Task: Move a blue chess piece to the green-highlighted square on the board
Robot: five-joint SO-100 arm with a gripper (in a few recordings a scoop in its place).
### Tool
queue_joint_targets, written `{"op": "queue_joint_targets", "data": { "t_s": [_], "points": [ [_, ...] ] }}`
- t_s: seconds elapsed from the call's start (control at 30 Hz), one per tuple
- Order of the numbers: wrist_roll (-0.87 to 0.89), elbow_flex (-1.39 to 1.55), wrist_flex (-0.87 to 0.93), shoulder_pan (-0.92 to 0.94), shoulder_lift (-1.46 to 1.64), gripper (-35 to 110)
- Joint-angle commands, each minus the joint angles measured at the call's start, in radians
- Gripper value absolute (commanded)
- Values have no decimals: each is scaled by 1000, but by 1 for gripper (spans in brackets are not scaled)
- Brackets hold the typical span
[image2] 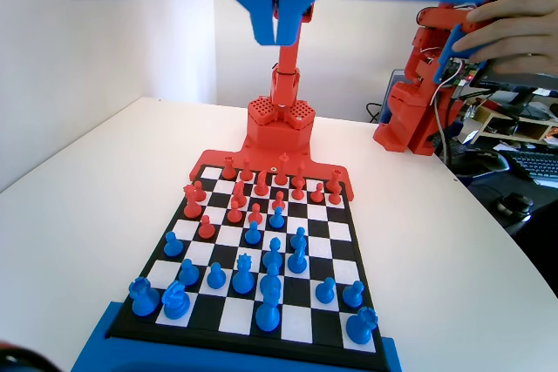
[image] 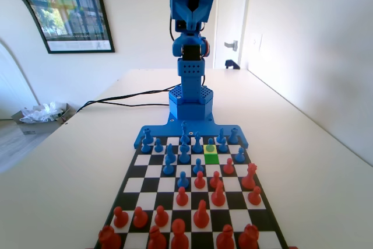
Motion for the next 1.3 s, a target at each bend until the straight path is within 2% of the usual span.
{"op": "queue_joint_targets", "data": {
  "t_s": [0.0, 0.3, 0.43, 0.63, 0.8, 1.27],
  "points": [
    [-43, -21, -18, 12, 23, 1],
    [-123, -137, -91, -23, 8, 1],
    [-215, -296, 35, -52, -81, 1],
    [-463, -393, 167, -71, -239, 1],
    [-634, -365, 129, -109, -374, 1],
    [-925, -430, 23, -138, -857, 1]
  ]
}}
